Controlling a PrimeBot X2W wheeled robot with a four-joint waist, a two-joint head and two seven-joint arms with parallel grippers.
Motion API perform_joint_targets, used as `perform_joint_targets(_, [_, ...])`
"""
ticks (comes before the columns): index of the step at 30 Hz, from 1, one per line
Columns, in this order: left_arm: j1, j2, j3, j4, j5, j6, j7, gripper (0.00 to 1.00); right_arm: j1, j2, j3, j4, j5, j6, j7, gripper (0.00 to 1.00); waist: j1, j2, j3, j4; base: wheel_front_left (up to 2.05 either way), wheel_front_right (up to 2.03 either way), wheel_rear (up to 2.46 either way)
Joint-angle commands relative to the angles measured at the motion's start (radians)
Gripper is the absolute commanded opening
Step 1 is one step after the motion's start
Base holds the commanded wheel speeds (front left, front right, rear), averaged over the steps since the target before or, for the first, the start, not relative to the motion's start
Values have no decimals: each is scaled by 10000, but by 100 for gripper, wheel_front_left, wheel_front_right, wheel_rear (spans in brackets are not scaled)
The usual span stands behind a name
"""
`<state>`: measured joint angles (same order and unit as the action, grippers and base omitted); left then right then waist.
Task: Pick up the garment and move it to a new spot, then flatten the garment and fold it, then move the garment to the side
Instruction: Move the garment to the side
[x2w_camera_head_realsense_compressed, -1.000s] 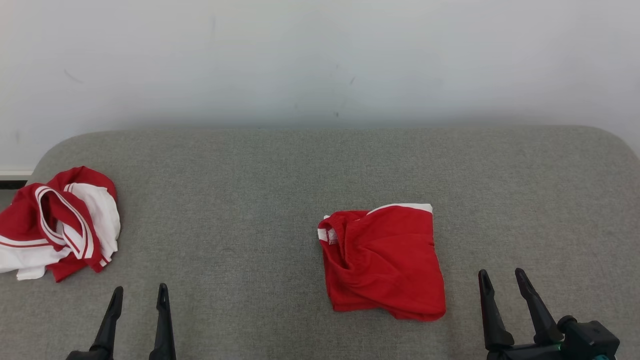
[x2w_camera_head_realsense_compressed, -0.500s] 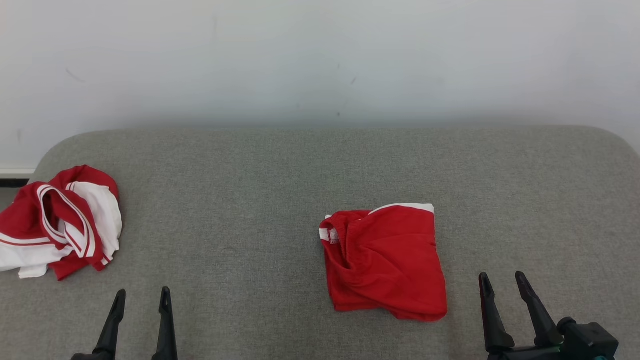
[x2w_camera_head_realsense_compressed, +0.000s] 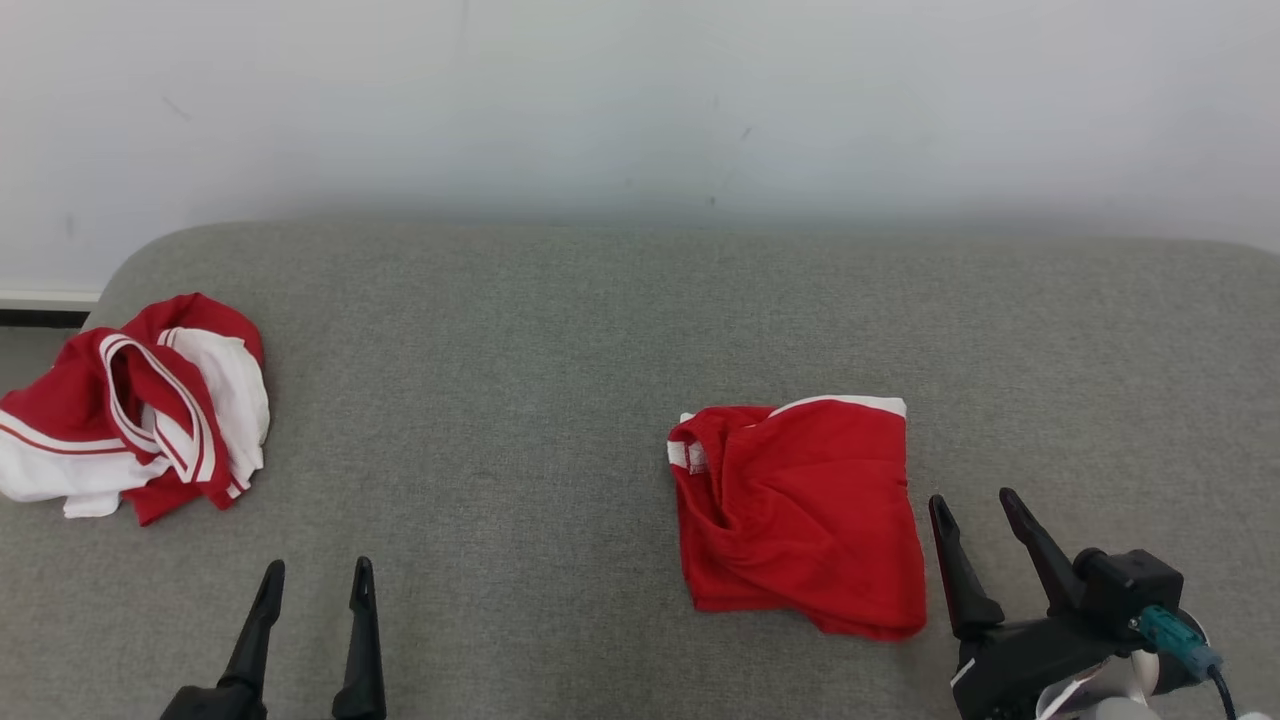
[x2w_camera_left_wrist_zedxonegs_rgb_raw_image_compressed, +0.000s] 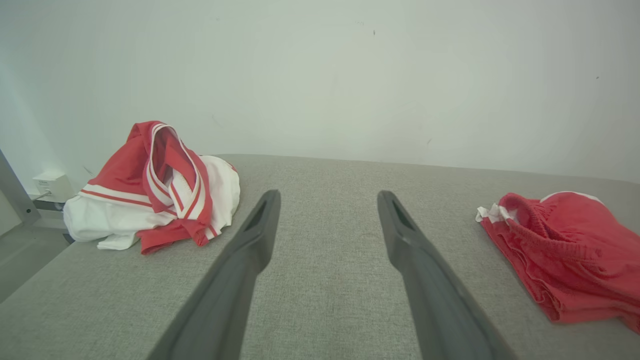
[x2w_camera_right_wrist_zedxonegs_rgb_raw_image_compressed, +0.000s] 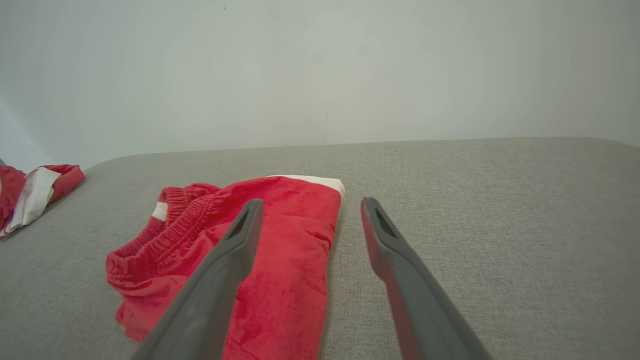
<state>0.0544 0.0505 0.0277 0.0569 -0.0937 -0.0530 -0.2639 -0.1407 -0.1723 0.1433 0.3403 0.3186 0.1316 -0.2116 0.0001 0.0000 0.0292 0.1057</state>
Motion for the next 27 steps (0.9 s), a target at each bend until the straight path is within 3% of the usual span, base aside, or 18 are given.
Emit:
perform_joint_targets(1, [-135, 1, -37, 24, -31, 18, -4, 100, -161, -80, 51, 138, 68, -21, 59, 100, -1, 0, 172, 211, 0, 0, 0])
perform_joint_targets(9, [-476, 1, -551, 219, -249, 140, -4, 100, -1615, -360, 352, 2151, 262, -21, 350, 100, -1, 0, 610, 866, 0, 0, 0])
perform_joint_targets(22, [-863, 1, -884, 364, -539, 287, -4, 100, -2917, -17, 790, 5276, 652, -21, 575, 100, -1, 0, 1115, 1184, 0, 0, 0])
perform_joint_targets(24, [-906, 1, -887, 384, -551, 290, -4, 100, -2972, 25, 967, 5558, 793, -21, 637, 0, -1, 0, 1127, 1153, 0, 0, 0])
perform_joint_targets(27, [-946, 1, -911, 386, -550, 291, -4, 100, -3183, -30, 1144, 5805, 953, -23, 517, 0, -1, 0, 1162, 1094, 0, 0, 0])
